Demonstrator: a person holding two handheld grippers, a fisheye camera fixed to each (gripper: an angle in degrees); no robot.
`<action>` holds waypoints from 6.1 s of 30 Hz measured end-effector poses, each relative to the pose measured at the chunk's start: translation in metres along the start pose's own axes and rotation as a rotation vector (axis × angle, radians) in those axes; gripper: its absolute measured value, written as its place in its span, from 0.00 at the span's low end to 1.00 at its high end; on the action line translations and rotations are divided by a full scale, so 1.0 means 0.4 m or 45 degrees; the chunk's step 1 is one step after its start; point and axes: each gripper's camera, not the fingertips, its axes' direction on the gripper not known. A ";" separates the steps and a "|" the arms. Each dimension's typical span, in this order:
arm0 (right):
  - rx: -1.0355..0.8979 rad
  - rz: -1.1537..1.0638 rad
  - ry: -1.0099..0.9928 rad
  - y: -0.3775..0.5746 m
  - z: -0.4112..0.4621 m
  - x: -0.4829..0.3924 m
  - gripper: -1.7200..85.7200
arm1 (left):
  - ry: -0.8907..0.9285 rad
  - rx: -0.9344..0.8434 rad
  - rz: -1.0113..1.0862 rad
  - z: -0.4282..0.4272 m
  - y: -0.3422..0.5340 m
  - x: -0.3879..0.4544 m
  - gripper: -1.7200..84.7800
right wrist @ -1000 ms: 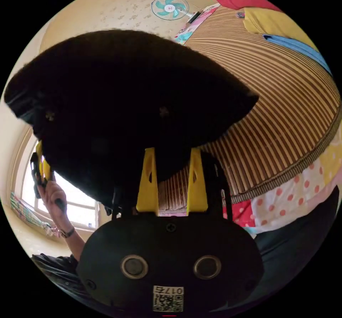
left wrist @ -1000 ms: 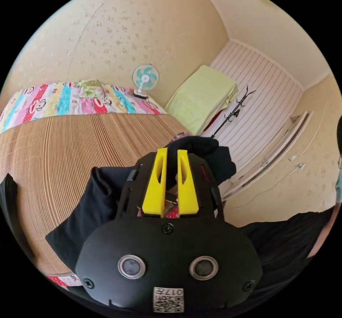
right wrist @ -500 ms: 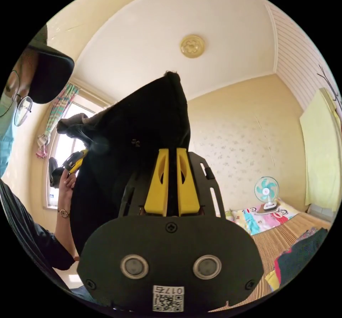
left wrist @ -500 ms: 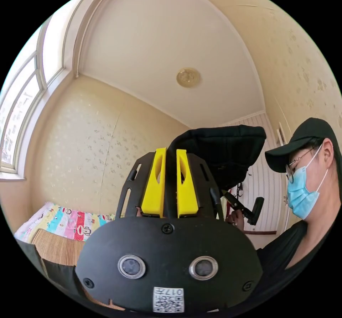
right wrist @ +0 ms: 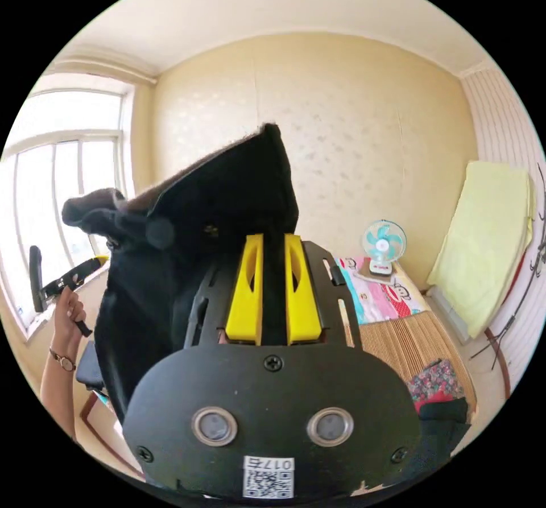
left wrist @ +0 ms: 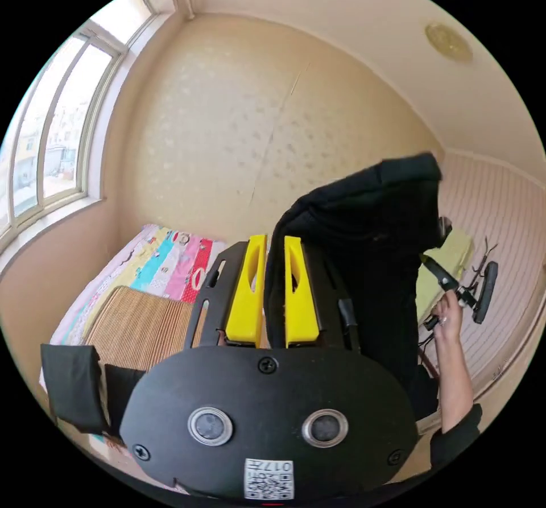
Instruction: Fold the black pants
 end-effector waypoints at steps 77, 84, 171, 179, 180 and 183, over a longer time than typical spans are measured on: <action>-1.078 0.519 -0.196 0.535 0.860 0.631 0.20 | 1.063 -0.723 -0.741 -0.211 0.602 -0.581 0.06; -1.097 0.557 -0.420 0.477 0.960 0.631 0.06 | 1.226 -0.693 -0.947 -0.182 0.612 -0.627 0.05; 0.118 -0.338 -1.771 0.310 -0.590 0.753 0.03 | 1.346 0.180 0.564 -0.776 0.433 0.084 0.08; 0.038 -0.198 -1.432 0.018 -0.556 0.715 0.03 | 1.117 0.207 0.386 -0.709 0.250 0.175 0.07; 0.000 -0.182 -1.407 0.009 -0.514 0.714 0.02 | 1.051 0.133 0.337 -0.645 0.228 0.175 0.07; -0.123 -0.107 -1.262 -0.033 -0.317 0.719 0.02 | 0.809 0.040 0.360 -0.477 0.188 0.196 0.07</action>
